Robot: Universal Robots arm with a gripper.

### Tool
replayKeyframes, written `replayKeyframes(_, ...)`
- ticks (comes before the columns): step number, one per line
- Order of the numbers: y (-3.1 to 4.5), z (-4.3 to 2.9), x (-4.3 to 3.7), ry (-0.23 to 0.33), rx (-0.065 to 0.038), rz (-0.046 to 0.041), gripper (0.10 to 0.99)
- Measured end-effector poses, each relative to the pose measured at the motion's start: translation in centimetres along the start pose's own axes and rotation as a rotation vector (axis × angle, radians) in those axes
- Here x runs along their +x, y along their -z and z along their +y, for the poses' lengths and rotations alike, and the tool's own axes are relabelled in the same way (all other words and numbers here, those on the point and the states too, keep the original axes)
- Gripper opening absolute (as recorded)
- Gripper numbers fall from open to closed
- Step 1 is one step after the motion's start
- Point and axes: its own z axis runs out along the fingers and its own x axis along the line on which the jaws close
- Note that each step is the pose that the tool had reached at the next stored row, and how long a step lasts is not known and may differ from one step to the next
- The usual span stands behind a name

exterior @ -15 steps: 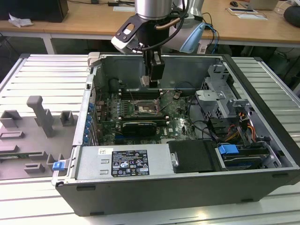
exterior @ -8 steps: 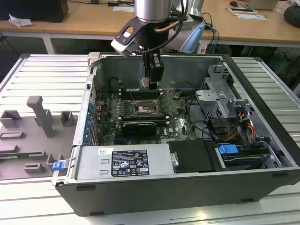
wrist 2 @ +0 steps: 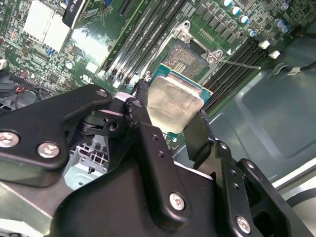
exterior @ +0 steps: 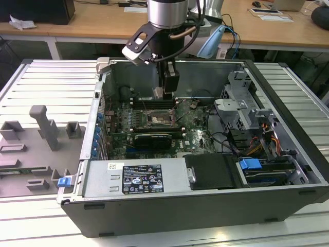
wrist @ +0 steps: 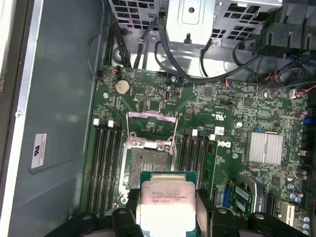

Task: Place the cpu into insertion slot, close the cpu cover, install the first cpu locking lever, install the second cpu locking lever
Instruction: 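Place the cpu into insertion slot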

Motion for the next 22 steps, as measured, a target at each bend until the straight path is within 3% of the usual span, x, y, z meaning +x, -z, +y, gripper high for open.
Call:
replayKeyframes(8, -0.99, -0.06, -0.02, -0.003, 0.000, -0.0007, 0.533)
replayKeyframes(14, -1.75, -0.10, -0.04, -0.104, -0.002, -0.0093, 0.533)
replayKeyframes(22, -2.79, -0.16, -0.07, -0.114, -0.002, -0.0088, 0.533)
